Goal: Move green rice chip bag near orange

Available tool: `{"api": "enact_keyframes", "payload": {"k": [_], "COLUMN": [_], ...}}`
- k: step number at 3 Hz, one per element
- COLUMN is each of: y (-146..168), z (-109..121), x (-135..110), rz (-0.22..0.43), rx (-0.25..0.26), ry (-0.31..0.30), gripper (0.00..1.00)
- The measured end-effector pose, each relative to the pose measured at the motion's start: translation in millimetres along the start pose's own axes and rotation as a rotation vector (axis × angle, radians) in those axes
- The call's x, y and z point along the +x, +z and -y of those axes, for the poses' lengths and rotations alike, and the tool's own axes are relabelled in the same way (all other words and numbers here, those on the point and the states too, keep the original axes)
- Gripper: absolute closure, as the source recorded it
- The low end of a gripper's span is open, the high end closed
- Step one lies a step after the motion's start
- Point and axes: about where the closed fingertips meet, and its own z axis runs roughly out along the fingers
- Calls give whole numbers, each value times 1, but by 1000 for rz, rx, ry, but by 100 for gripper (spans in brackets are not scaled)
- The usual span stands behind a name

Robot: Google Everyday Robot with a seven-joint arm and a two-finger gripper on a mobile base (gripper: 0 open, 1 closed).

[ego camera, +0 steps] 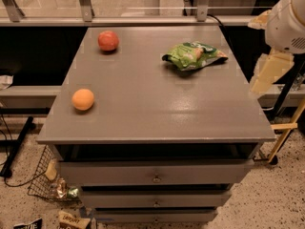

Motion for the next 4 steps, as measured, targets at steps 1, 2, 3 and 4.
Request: {"api": "enact_keyframes", "payload": {"k": [1, 2, 3, 4], "y": [0, 18, 44, 77], "z": [-2, 8, 26, 40], "x": [0, -19, -41, -65], "rz": [-2, 36, 86, 98], "rx": [-7, 8, 40, 68], "ry": [0, -59, -152, -237], "gripper": [0, 0, 0, 0]}}
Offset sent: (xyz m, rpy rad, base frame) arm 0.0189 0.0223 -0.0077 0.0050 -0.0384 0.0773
